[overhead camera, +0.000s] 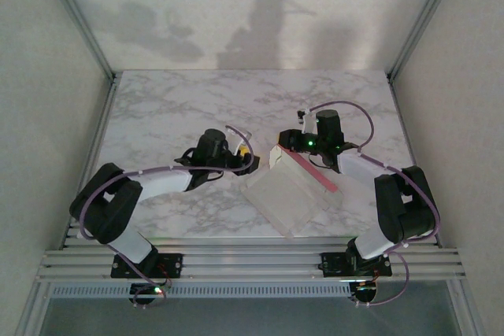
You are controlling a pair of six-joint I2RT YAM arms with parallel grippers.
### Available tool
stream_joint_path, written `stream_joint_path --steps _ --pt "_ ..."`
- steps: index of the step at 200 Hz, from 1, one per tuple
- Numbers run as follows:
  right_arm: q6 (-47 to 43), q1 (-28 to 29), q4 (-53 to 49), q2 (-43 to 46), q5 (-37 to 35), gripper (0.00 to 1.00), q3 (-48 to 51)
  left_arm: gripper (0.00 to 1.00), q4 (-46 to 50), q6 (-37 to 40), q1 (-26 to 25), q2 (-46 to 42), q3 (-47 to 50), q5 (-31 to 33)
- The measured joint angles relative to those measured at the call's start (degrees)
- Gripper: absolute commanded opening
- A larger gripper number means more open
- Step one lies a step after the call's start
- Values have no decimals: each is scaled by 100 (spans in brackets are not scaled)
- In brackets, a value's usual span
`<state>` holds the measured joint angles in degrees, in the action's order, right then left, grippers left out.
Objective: Fold the paper box
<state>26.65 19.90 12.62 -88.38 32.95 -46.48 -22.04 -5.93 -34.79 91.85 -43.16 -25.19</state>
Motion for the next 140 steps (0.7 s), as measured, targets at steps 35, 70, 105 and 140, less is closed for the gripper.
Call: stream_joint_path --steps 35,70,105,140 --pt "33 0 0 0 13 23 0 65 9 140 0 791 -227 -173" --pt "79 0 0 0 13 23 0 65 20 260 0 1272 -643 -269" --pt "105 0 -2 0 11 23 0 64 17 348 0 1290 -874 -367" --pt "120 0 0 0 11 23 0 64 22 417 0 1320 -946 -389"
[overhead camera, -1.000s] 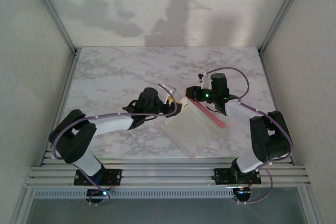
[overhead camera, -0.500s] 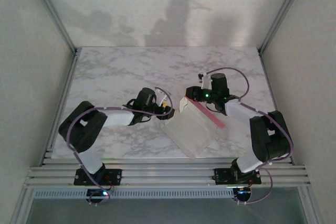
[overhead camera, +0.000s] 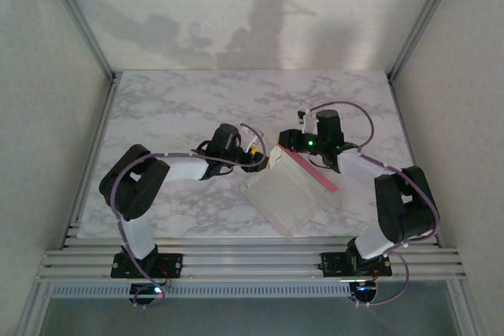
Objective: Fold the paper box
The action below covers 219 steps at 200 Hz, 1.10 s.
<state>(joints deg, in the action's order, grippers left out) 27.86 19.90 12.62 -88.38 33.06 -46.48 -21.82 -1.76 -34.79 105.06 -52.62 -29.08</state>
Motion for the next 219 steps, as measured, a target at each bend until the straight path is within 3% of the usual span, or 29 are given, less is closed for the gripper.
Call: stream_joint_path --steps 166,219 --pt "208 -2 44 -39 22 23 0 63 361 262 -195 396 -581 -350" --pt "374 -61 170 -125 214 20 0 56 184 153 -251 656 -785 -439"
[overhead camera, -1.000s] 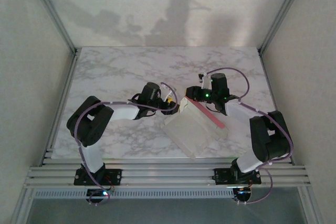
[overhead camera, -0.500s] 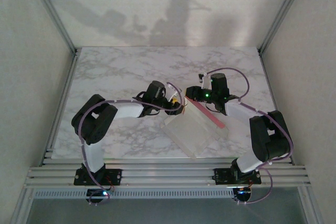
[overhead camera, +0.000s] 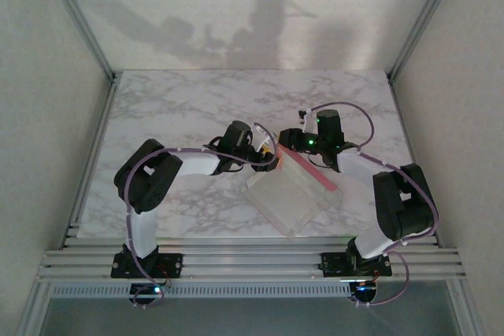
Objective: Fold the paper box
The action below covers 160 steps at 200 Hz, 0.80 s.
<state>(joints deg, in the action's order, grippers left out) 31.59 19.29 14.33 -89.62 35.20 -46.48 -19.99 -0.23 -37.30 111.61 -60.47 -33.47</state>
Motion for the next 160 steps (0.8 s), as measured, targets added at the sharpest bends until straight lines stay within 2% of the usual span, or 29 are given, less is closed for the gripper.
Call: stream_joint_path --steps 70,160 --pt "151 -68 92 -61 107 18 0 34 -249 -184 -144 160 -114 212" --pt "236 -122 149 -76 26 20 0 10 -411 -247 -435 157 -127 1169"
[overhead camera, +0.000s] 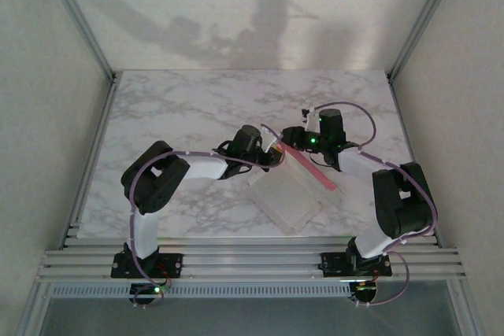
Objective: Fold the paper box
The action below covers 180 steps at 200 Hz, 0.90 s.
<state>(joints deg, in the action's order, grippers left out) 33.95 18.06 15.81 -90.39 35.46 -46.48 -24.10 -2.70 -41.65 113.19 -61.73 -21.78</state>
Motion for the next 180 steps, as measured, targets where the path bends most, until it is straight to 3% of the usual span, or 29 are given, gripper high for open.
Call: stream_joint_path --steps 53,180 --pt "323 -48 -330 66 -238 40 -17 11 -35 11 -144 -22 0 487" --pt "1373 -48 -708 157 -286 49 0 32 -76 -55 -166 -20 -9 361"
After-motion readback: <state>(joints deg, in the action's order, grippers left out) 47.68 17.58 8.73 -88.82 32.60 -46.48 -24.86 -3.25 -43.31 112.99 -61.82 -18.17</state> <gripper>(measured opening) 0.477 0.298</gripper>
